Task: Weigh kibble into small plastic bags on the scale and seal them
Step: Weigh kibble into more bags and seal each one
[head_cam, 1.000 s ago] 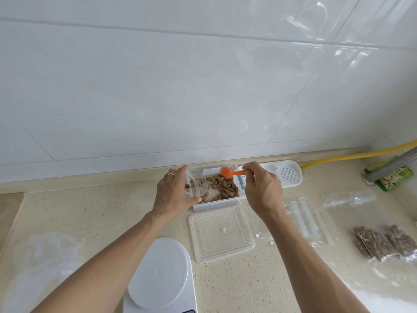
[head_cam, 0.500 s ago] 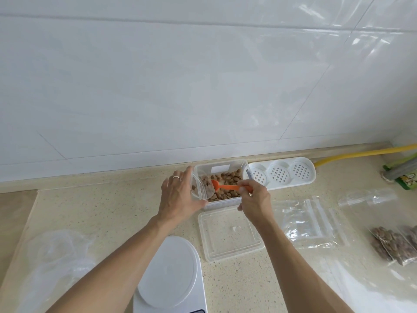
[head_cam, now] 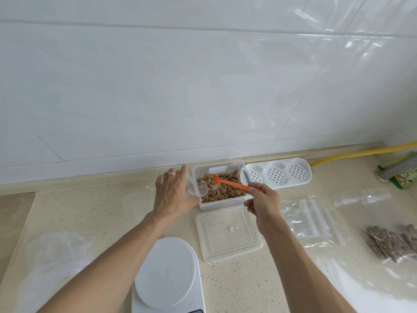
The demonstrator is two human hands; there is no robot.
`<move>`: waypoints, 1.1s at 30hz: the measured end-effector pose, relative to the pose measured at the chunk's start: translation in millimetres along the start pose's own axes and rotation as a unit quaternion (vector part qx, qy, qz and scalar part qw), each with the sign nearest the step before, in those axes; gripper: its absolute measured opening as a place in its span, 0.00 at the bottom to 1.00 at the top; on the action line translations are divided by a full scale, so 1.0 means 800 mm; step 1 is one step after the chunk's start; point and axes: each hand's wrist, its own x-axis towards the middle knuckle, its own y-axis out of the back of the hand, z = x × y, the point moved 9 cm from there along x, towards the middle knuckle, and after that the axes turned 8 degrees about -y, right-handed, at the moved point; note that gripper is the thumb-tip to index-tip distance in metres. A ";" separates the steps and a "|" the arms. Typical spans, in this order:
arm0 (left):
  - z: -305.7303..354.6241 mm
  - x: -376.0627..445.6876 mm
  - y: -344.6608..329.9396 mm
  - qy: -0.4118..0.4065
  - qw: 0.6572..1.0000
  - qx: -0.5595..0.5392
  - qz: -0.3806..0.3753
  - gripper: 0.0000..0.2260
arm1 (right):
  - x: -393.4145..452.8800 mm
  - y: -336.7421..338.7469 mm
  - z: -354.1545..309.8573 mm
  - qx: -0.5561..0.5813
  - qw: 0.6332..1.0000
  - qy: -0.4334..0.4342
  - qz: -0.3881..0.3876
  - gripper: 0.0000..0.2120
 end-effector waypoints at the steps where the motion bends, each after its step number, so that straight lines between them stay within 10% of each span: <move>1: 0.001 0.001 0.000 0.000 1.000 0.002 -0.005 0.46 | -0.002 0.002 -0.005 0.007 1.000 0.003 -0.001 0.08; 8: 0.020 0.012 0.008 0.009 0.999 -0.041 -0.034 0.46 | -0.047 0.003 -0.078 -0.099 0.985 0.139 -0.009 0.09; 16: 0.057 -0.005 0.043 -0.002 0.990 -0.141 -0.014 0.29 | -0.157 -0.045 -0.129 -0.362 0.817 0.447 -0.034 0.09; 26: 0.102 -0.049 0.080 -0.018 0.979 -0.203 -0.015 0.35 | -0.226 0.029 -0.136 -0.282 0.853 0.434 0.062 0.08; 33: 0.151 -0.096 0.063 -0.102 0.980 -0.171 -0.018 0.41 | -0.207 0.168 -0.031 0.063 0.960 0.181 0.204 0.08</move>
